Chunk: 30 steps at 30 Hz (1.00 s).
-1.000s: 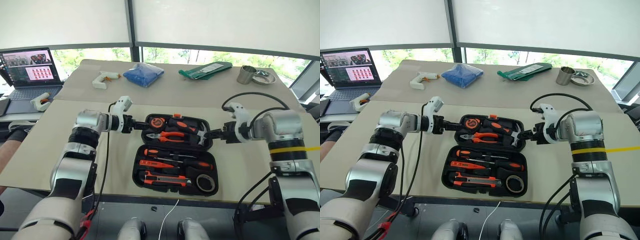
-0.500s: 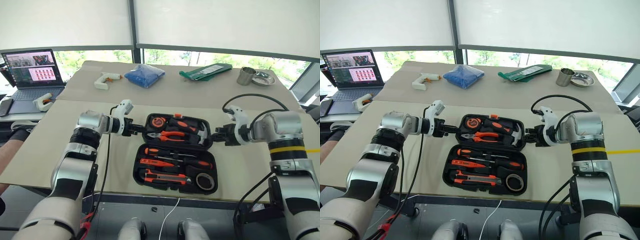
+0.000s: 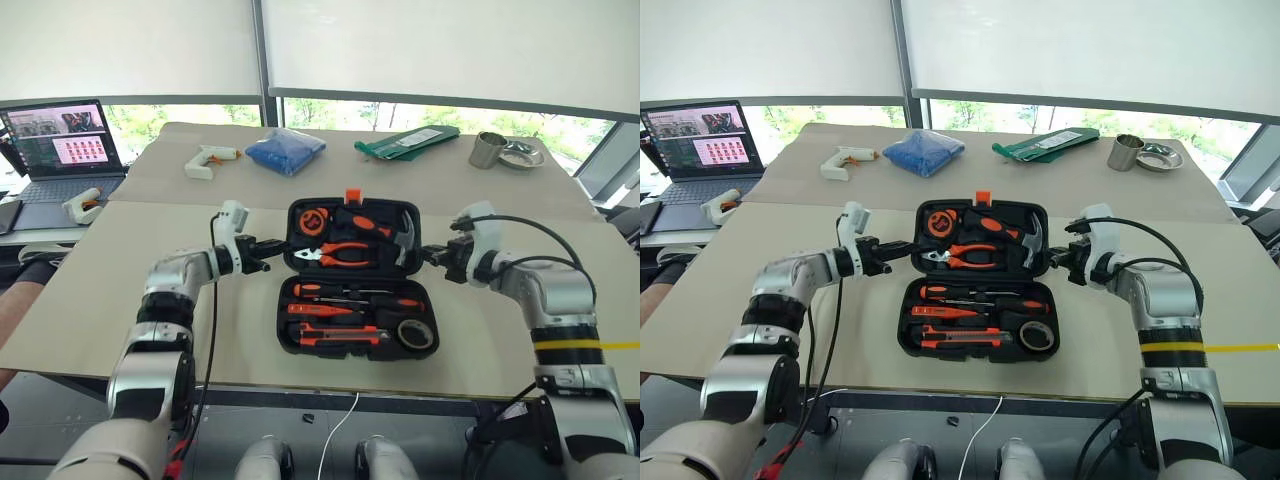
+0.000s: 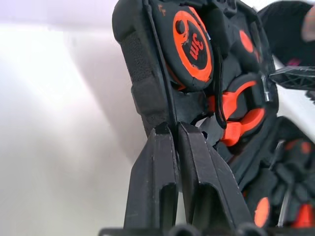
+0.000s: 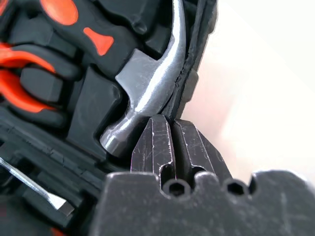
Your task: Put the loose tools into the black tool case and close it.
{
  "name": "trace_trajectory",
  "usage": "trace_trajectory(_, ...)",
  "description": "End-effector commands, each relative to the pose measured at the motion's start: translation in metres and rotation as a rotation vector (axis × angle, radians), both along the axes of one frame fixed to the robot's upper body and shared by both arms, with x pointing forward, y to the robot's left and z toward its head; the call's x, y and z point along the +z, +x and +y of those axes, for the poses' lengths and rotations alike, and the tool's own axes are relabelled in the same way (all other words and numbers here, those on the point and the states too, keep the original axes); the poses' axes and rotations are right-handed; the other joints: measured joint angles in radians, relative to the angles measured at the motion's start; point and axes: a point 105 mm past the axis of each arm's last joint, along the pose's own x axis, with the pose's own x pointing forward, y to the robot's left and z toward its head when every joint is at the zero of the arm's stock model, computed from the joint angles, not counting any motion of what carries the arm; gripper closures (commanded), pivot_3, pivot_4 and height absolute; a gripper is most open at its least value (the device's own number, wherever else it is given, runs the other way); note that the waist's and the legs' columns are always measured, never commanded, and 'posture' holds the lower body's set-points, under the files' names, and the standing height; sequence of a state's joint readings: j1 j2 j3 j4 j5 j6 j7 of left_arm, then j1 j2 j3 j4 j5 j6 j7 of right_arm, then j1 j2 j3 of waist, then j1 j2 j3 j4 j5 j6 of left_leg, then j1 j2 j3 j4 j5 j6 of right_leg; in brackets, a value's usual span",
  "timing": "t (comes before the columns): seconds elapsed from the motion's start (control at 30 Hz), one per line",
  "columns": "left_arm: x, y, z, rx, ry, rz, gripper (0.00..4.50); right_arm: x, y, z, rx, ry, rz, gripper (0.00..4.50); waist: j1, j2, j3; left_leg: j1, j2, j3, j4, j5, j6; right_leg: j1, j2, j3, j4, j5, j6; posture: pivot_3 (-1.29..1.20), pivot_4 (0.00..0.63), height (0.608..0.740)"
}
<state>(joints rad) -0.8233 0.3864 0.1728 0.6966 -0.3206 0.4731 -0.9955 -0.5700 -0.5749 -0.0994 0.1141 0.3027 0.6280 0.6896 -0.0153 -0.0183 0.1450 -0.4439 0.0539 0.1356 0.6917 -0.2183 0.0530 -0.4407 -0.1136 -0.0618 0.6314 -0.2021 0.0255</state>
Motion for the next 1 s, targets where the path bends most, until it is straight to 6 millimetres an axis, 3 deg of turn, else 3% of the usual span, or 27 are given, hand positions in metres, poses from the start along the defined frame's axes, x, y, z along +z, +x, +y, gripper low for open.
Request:
trace_trajectory(0.03,0.045,-0.006,0.018,0.062,-0.026,-0.336,4.44,0.026,-0.023,-0.004,0.07,-0.165,-0.316,4.5,0.002,0.0,0.0,0.0,0.0,0.0,0.0,0.0,0.0,0.0,0.0,0.0,-0.001,0.0,0.0,0.0,0.15,0.739)
trace_trajectory(0.17,0.029,-0.035,0.021,0.037,0.121,-0.599,4.44,-0.013,-0.042,-0.018,0.073,-0.432,-0.46,4.5,0.003,0.0,0.0,0.0,-0.002,0.002,0.0,0.0,0.0,0.002,-0.002,-0.001,-0.003,-0.001,0.002,0.0,0.15,0.739)
trace_trajectory(0.3,-0.001,-0.071,0.017,-0.092,0.234,-0.698,4.44,-0.045,-0.066,-0.02,0.177,-0.707,-0.611,4.5,0.002,0.0,0.0,0.003,-0.003,0.003,0.0,0.0,0.0,0.004,-0.004,0.0,-0.004,-0.002,0.003,0.0,0.15,0.739)
trace_trajectory(0.4,-0.029,-0.091,0.034,-0.104,0.331,-0.673,3.52,-0.074,-0.085,-0.028,0.244,-0.783,-0.589,3.51,0.004,0.0,0.0,0.005,-0.003,0.003,0.0,-0.003,0.004,0.007,-0.005,-0.001,-0.004,-0.003,0.004,0.0,0.15,0.739)
trace_trajectory(0.5,-0.041,-0.095,0.071,-0.003,0.46,-0.629,2.42,-0.075,-0.096,-0.048,0.157,-0.766,-0.563,2.54,0.002,0.0,0.0,0.009,-0.002,0.002,0.0,-0.004,0.005,0.01,-0.007,-0.002,-0.004,-0.006,-0.001,0.0,0.15,0.739)
trace_trajectory(0.6,-0.031,-0.086,0.097,0.111,0.473,-0.596,2.42,-0.068,-0.108,-0.061,0.08,-0.644,-0.484,2.54,0.004,-0.001,0.0,0.013,-0.001,-0.001,0.0,-0.004,0.003,0.013,-0.009,-0.003,-0.003,-0.009,0.002,0.0,0.15,0.739)
trace_trajectory(0.7,-0.021,-0.077,0.093,0.06,0.467,-0.585,2.4,-0.07,-0.132,-0.057,0.104,-0.409,-0.302,3.27,0.012,-0.001,0.0,0.016,-0.002,-0.003,0.0,-0.007,-0.003,0.017,-0.012,-0.004,-0.003,-0.009,0.003,0.0,0.15,0.739)
trace_trajectory(0.8,-0.015,-0.065,0.072,-0.019,0.457,-0.57,3.09,-0.071,-0.158,-0.035,0.25,-0.321,-0.202,4.34,0.02,-0.001,0.0,0.018,-0.003,-0.002,0.0,-0.009,0.0,0.018,-0.014,-0.004,-0.004,-0.009,0.004,0.0,0.15,0.739)
trace_trajectory(0.83,-0.013,-0.06,0.064,-0.041,0.448,-0.566,3.46,-0.072,-0.164,-0.028,0.286,-0.297,-0.165,4.5,0.021,-0.001,0.0,0.019,-0.003,-0.002,0.0,-0.009,0.0,0.018,-0.014,-0.004,-0.005,-0.01,0.004,0.0,0.15,0.739)
trace_trajectory(0.93,-0.004,-0.043,0.04,-0.095,0.43,-0.566,4.43,-0.083,-0.18,-0.005,0.403,-0.268,-0.054,4.5,0.025,-0.001,0.0,0.018,-0.003,-0.002,0.0,-0.009,0.001,0.019,-0.014,-0.004,-0.005,-0.009,0.005,0.0,0.15,0.739)
trace_trajectory(1.0,0.002,-0.032,0.026,-0.124,0.444,-0.562,4.47,-0.085,-0.18,0.007,0.418,-0.221,-0.014,4.5,0.024,-0.003,0.0,0.016,-0.004,-0.001,0.001,-0.009,0.001,0.019,-0.013,-0.004,-0.005,-0.009,0.006,0.0,0.15,0.739)
